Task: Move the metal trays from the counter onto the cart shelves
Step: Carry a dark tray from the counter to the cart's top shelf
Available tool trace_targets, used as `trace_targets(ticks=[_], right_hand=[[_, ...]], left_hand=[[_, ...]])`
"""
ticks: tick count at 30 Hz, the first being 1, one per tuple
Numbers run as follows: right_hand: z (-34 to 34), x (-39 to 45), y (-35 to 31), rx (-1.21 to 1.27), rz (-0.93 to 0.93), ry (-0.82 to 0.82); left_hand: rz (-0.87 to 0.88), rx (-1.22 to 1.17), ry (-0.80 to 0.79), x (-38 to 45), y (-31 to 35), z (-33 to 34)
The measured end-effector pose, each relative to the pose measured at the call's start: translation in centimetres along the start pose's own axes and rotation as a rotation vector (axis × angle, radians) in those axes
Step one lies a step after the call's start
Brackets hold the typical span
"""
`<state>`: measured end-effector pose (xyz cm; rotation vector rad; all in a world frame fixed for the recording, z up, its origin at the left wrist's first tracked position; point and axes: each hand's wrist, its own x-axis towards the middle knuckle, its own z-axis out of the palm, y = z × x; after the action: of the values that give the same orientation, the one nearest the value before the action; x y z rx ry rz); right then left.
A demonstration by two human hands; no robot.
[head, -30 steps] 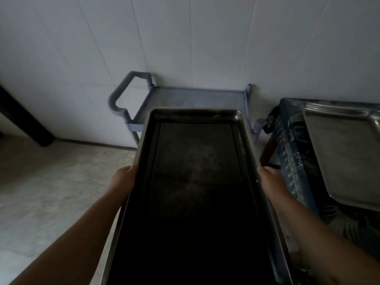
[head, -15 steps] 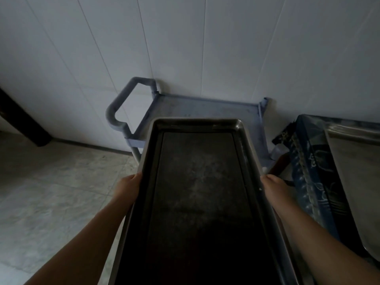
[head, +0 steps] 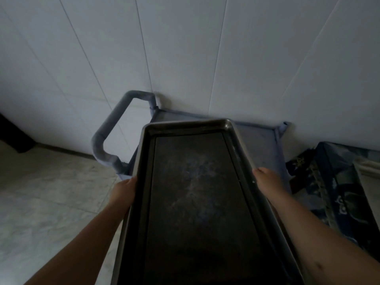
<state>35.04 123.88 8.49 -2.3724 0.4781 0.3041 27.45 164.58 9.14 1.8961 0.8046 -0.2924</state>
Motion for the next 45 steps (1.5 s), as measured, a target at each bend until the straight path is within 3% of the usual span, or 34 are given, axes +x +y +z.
trace_targets(ticks=[8,17,26,30,35,39,41,45], right_hand=[[0.0,11.1,-4.6,0.069,-0.177,-0.077],[2.6,19.9,-8.1,0.116,-0.33,-0.352],[3.4,27.5,-13.2,-0.076,-0.466,-0.459],[3.8,29.6,-15.5,-0.266,-0.534,-0.41],[3.9,29.4,-15.8,-0.429,-0.636,-0.188],[2.2,24.6,-11.8,-0.143,-0.662,-0.015],[0.9,20.2,-7.8,-0.016,-0.6,0.022],[-0.8,8.6,1.0,0.034,-0.283,0.08]], left_hand=[[-0.146,-0.205,0.128,1.3,1.9,3.0],[-0.283,-0.444,0.29,-1.1,1.3,7.6],[-0.362,-0.794,0.443,-1.3,2.5,16.0],[-0.335,-0.899,0.466,-1.0,3.5,18.1],[-0.257,-0.934,0.351,-1.3,3.7,19.6],[-0.205,-0.928,0.186,-1.3,2.9,18.6],[-0.2,-0.866,0.086,-1.1,2.2,17.9],[-0.163,-0.718,-0.13,-0.5,1.0,15.0]])
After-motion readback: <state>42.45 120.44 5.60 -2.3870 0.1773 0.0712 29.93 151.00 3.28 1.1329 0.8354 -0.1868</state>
